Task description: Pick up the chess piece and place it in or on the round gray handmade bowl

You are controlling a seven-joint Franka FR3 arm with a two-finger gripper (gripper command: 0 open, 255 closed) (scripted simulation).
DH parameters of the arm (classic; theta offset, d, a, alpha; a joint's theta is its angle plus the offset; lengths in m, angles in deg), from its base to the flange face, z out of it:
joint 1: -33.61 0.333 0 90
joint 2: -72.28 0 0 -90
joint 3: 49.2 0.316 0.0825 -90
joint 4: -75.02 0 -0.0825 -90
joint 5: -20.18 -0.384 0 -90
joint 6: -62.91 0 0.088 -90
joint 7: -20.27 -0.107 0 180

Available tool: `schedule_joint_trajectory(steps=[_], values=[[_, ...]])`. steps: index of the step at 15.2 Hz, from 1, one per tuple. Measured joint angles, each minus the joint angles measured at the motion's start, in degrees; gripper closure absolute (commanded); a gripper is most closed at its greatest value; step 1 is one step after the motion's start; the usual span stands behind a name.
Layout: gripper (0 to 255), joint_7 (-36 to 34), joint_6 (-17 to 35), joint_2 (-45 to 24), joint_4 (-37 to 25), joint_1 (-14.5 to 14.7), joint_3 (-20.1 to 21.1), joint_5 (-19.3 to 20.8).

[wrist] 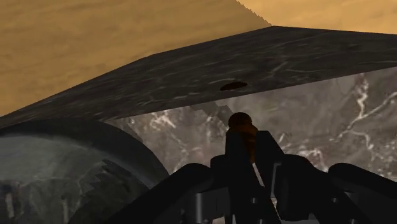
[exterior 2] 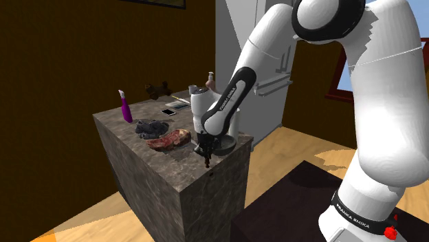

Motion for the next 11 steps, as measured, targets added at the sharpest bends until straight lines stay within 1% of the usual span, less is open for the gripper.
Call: schedule_joint_trajectory(steps=[3,4,5,8,11], values=[[255,0.7,-1.3,1.5,0.1,-0.1,1.0,-1.1],[0,0.7,-1.3,1.6,0.1,-0.1,1.0,-1.1],[0,0.7,-1.3,1.6,0.1,-0.1,1.0,-1.1],[0,-5.4,-1.4,-2.1,-2.4,1.6,-1.2,-0.6],[0,-7.0,-0.5,-3.9,-3.0,2.0,-2.1,-0.2]])
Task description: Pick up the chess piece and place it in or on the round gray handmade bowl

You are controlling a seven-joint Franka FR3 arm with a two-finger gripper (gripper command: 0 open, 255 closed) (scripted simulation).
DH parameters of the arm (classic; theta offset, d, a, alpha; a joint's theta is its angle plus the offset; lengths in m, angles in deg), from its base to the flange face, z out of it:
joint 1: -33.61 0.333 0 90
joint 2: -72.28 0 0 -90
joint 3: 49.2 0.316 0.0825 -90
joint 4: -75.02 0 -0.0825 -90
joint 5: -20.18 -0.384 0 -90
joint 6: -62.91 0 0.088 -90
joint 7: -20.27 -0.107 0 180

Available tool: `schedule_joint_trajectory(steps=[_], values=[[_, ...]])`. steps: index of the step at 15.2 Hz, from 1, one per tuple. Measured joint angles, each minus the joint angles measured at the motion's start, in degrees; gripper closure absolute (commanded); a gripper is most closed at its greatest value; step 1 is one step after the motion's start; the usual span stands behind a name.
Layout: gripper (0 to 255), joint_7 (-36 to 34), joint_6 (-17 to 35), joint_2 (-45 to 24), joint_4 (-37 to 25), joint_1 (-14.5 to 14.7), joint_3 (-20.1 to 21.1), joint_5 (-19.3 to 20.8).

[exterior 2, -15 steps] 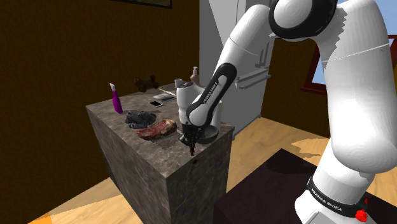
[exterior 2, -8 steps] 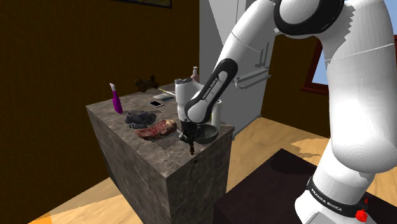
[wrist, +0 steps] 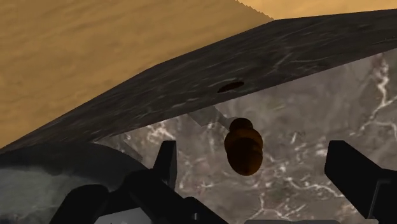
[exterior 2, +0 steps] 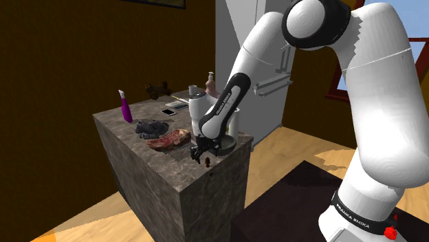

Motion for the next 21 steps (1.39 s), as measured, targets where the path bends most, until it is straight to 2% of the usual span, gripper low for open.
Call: schedule_joint_trajectory(steps=[5,11,12,21], values=[[0,-1.2,2.5,-3.4,-1.0,0.7,-1.0,1.2],[0,-1.5,2.9,-3.8,-1.2,0.9,-0.9,1.5],[255,-1.5,2.9,-3.9,-1.3,0.9,-0.9,1.5],[255,-1.5,2.7,-4.3,-1.1,0.5,-1.6,1.6]])
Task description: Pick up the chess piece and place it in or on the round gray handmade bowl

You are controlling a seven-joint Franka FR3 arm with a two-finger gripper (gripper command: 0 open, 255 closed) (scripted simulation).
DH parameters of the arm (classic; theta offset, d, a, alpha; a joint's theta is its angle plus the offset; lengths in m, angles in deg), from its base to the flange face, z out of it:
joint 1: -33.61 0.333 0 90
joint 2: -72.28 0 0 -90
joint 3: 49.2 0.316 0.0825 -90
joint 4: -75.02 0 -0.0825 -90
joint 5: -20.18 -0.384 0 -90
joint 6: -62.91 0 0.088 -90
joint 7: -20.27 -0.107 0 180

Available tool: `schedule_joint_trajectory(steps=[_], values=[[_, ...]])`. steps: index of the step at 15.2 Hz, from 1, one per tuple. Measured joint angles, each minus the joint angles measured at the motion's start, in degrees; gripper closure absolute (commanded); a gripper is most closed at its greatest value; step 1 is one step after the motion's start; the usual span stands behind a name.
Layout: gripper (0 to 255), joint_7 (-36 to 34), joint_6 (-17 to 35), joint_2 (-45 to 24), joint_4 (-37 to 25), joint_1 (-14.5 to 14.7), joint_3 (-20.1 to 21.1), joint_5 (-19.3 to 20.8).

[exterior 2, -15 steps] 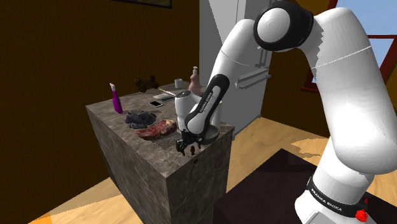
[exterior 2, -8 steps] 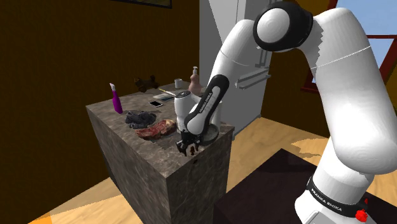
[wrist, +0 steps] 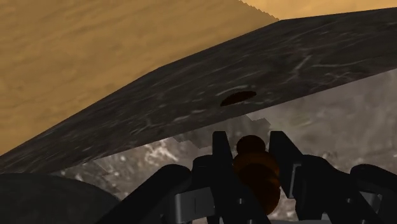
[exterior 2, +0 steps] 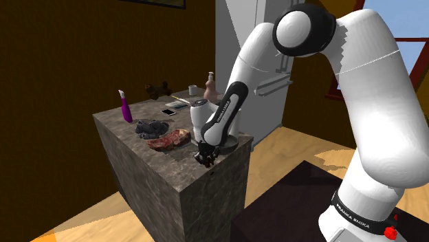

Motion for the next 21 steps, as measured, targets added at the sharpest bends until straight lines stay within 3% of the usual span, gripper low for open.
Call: schedule_joint_trajectory(steps=[8,9,10,11,12,13,14,15,21], values=[[255,1.6,-3.4,4.2,1.4,-1.0,1.4,-1.5],[0,1.6,-3.5,4.1,1.5,-1.1,1.3,-1.6],[0,1.6,-3.5,4.1,1.4,-1.1,1.3,-1.6],[0,4.6,-7.0,0.6,-5.0,-4.4,4.4,-3.9],[0,11.7,-15.7,-5.6,-16.3,-8.1,7.7,-9.4],[0,16.1,-26.8,-10.6,-24.3,-9.9,9.2,-12.5],[0,18.9,-33.6,-12.6,-27.8,-11.1,10.1,-14.2],[0,20.1,-36.5,-13.1,-28.4,-11.9,10.5,-15.1],[0,20.9,-36.8,-14.6,-27.2,-12.2,10.9,-15.8]])
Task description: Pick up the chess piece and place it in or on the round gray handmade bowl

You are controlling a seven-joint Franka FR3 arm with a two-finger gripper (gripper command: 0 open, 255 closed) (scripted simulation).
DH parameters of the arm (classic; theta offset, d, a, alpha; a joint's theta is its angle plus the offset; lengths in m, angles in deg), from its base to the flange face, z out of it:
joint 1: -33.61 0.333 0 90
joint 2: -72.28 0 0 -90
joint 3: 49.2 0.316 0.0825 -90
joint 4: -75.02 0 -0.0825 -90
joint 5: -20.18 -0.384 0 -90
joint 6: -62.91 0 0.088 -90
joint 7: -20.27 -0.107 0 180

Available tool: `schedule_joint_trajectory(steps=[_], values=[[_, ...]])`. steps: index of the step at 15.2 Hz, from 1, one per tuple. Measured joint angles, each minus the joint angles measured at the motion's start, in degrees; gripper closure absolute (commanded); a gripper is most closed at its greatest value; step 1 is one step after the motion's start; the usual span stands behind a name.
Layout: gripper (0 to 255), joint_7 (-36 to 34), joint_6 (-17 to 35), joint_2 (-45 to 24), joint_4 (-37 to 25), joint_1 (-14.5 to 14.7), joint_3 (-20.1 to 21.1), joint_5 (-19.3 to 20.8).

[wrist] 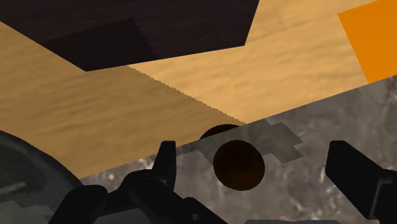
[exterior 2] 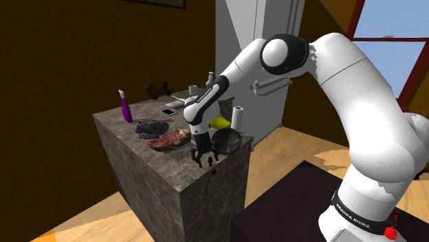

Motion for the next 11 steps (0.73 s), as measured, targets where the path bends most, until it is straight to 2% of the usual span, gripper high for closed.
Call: schedule_joint_trajectory(steps=[5,6,11], values=[[0,0.0,0.3,0.0,0.3,0.0,0.0,0.0],[255,0.0,0.3,0.0,0.3,0.0,0.0,0.0],[255,-0.1,0.0,0.3,-0.2,-0.1,-0.1,0.2]])
